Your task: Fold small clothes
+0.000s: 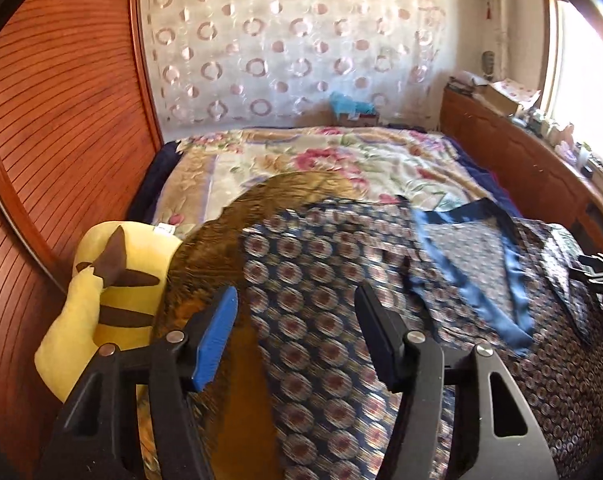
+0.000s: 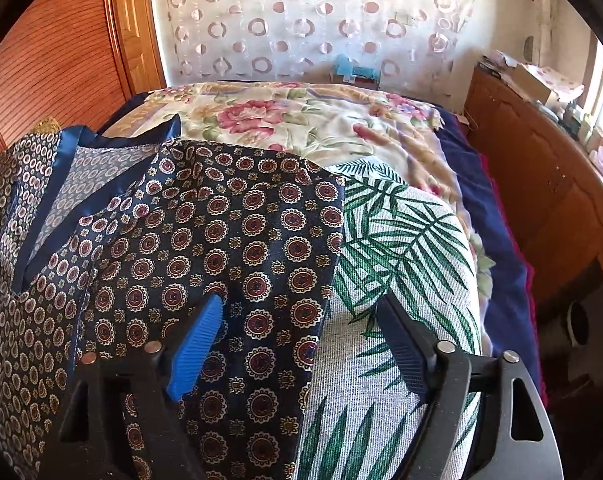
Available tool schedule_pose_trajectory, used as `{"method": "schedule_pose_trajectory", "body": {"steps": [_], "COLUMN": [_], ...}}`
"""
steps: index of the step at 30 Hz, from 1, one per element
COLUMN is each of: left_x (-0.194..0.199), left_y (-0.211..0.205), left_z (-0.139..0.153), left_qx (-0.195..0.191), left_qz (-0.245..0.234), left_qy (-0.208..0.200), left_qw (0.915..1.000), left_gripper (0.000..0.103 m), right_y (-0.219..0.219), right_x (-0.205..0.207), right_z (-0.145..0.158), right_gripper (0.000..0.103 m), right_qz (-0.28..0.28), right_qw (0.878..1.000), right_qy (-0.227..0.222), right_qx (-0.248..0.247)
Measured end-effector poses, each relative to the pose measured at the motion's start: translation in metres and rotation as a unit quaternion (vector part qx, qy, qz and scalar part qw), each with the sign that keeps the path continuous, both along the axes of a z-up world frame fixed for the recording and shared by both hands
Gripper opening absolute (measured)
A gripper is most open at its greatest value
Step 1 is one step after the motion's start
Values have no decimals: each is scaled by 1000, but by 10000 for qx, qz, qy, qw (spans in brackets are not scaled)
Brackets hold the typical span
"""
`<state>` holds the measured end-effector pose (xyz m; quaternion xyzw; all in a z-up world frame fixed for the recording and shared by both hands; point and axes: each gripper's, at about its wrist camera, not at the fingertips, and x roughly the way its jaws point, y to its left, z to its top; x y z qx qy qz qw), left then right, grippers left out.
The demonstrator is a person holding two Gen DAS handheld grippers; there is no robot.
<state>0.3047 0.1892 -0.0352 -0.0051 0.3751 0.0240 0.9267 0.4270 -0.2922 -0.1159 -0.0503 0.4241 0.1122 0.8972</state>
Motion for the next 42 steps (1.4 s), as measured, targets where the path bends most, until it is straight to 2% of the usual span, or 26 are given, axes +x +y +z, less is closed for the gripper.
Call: {"method": "schedule_pose_trajectory", "body": {"steps": [5,9,14,15,16,17,20,25,28,30,31,32,36,42], "left_x": [25,39,51,52,52,51,49,54,60,59,57,55,40,30], "left_y": [14,20,24,25,25,23,16,17,23,26,26,25,14,1], "left_z": [-14,-23,-30,-30,-29,-28,-23,-25,-29,-29,-28,-25,-7,10], "left_qx": [-30,-127,-322,-427,-517,-621,-442,-168,-257,-377,-419,-409,-334,-207], "left_qz": [6,-33,-89,-143,-199,-285,-344,-114,-93,-164,-210,-209,-338,-503], "left_qy": [378,592,750,756,742,733,650,749,815,770,726,658,264,14], "left_qw": [9993,9982,9966,9961,9957,9950,9963,9970,9963,9962,9963,9968,9985,9985], "left_gripper": [59,53,53,50,35,31,26,26,26,23,6,4,3,3], "right_y": [-2,-3,-3,-3,-3,-3,-3,-3,-3,-3,-3,-3,-3,-3], "right_x": [-1,-2,-3,-3,-3,-3,-2,-3,-3,-2,-3,-3,-3,-3], "right_z": [3,3,4,4,4,4,4,4,4,4,4,4,4,4], "right_gripper": [85,85,85,85,85,85,85,85,85,85,85,85,85,85], "right_qz": [-11,-9,-9,-9,-9,-9,-9,-9,-10,-11,-10,-10,-10,-10], "right_qw": [10000,10000,10000,10000,10000,10000,10000,10000,10000,10000,10000,10000,10000,10000], "right_qy": [-4,-8,-8,-9,-8,-9,-8,-8,-8,-9,-8,-9,-8,-11], "right_qx": [-26,-30,-32,-32,-32,-32,-32,-30,-29,-30,-30,-29,-30,-32]}}
